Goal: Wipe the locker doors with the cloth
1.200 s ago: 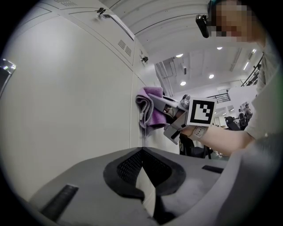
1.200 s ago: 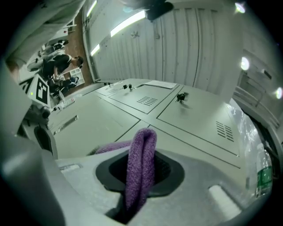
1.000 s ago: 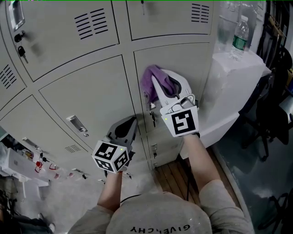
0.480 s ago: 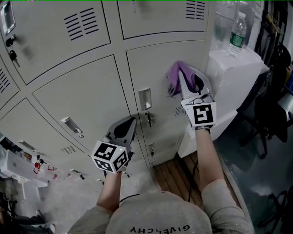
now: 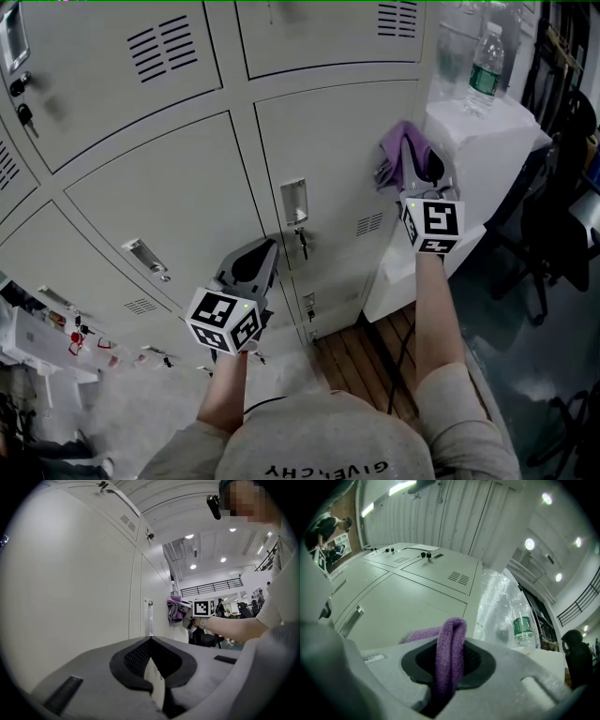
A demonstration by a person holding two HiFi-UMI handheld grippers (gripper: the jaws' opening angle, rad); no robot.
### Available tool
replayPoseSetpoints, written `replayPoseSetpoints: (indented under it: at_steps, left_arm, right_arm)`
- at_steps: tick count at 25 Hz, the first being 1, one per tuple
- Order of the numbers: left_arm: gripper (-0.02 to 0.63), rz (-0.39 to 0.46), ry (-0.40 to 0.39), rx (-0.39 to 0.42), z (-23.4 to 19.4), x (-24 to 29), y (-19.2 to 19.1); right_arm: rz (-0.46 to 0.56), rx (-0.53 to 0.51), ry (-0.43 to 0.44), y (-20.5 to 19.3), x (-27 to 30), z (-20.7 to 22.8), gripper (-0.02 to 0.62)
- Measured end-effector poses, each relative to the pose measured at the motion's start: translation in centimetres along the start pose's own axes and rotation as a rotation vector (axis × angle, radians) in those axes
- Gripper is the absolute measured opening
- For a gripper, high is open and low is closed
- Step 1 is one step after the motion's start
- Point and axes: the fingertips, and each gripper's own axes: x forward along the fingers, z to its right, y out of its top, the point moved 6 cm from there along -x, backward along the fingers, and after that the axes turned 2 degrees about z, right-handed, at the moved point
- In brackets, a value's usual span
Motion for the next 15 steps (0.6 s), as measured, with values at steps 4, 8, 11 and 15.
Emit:
replayPoseSetpoints:
  at_steps: [4,8,11,15]
  left_arm:
    - [-0.002,-0.002,-0.003,0.002,0.3,0.0,0.0]
    - [-0.002,-0.002,-0.008,0.002,0.6,0.0,0.0]
    - [-0.002,-0.002,-0.008,0.001,0.9,-0.2,0.0]
    - [-0.002,-0.002,0.0,0.001,0.8,-0.6,0.1]
  right_arm:
    - [-0.02,0.013,-0.028,-0.7,-0.1,0.9,0.052]
    - [-0.025,0.043,-0.03,-0.6,-0.1,1.1,0.049]
    - [0.004,0.09,-0.029,-0.1,-0.7,0.9,0.052]
    - [0.055,0.121,0.034,0.7,-1.4,-0.9,0.054]
